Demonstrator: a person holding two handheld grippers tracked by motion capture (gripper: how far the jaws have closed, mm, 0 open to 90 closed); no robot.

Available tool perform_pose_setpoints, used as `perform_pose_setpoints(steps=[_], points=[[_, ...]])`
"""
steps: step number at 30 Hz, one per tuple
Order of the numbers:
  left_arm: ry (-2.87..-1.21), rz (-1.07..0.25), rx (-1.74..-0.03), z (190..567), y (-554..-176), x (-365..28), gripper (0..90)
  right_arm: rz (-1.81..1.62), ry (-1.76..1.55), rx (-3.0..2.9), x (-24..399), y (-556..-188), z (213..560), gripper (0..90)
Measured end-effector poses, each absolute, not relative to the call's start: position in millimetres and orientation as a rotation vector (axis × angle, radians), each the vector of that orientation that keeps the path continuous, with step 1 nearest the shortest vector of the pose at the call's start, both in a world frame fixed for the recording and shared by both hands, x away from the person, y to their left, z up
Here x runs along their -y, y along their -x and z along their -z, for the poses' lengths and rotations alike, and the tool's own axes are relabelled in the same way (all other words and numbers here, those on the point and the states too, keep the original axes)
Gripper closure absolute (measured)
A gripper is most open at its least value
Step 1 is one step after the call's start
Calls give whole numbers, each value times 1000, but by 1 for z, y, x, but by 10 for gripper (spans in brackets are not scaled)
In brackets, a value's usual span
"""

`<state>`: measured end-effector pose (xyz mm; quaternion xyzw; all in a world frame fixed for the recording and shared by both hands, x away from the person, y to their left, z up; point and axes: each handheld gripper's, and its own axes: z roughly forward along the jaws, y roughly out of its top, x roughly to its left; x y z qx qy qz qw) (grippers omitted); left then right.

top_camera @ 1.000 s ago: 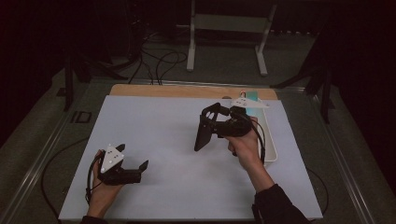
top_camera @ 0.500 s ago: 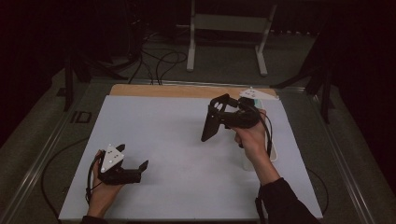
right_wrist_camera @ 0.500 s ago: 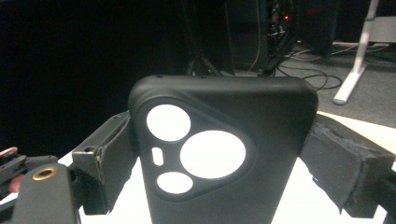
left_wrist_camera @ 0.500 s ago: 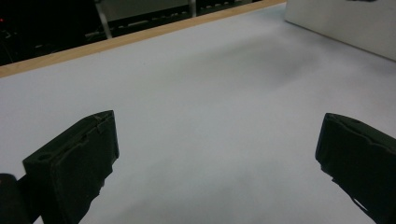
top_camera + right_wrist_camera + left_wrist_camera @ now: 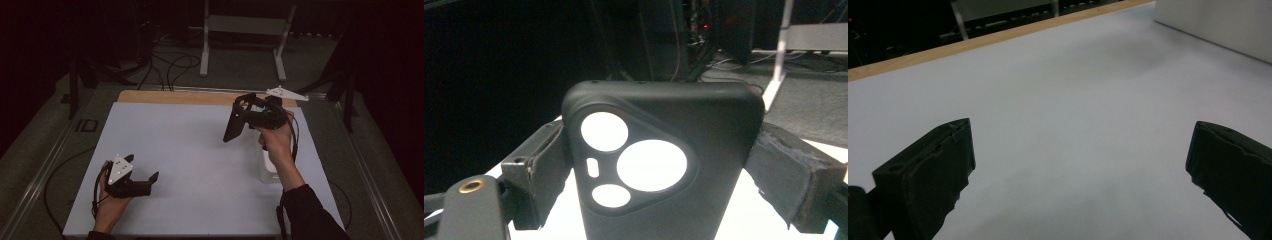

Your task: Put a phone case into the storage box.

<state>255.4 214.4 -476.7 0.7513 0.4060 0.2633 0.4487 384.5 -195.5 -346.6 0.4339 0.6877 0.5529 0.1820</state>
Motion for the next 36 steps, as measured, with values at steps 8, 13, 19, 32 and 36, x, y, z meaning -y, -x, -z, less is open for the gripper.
perform_pose_setpoints(steps=[8, 13, 19, 32, 36], points=[[-1863, -651, -1002, 477, -256, -213, 2, -1532, -1266, -1905, 207, -393, 344, 143], [-1849, -651, -1005, 476, -256, -214, 2, -1519, -1285, -1878, 214, -397, 340, 143], [-1846, -653, -1006, 476, -255, -214, 2, -1493, -1312, -1845, 224, -401, 339, 143], [-1843, -655, -1006, 476, -254, -213, 2, -1454, -1366, -1769, 242, -409, 333, 143], [-1844, -653, -1011, 476, -254, -214, 2, -1445, -1375, -1754, 247, -410, 331, 143]])
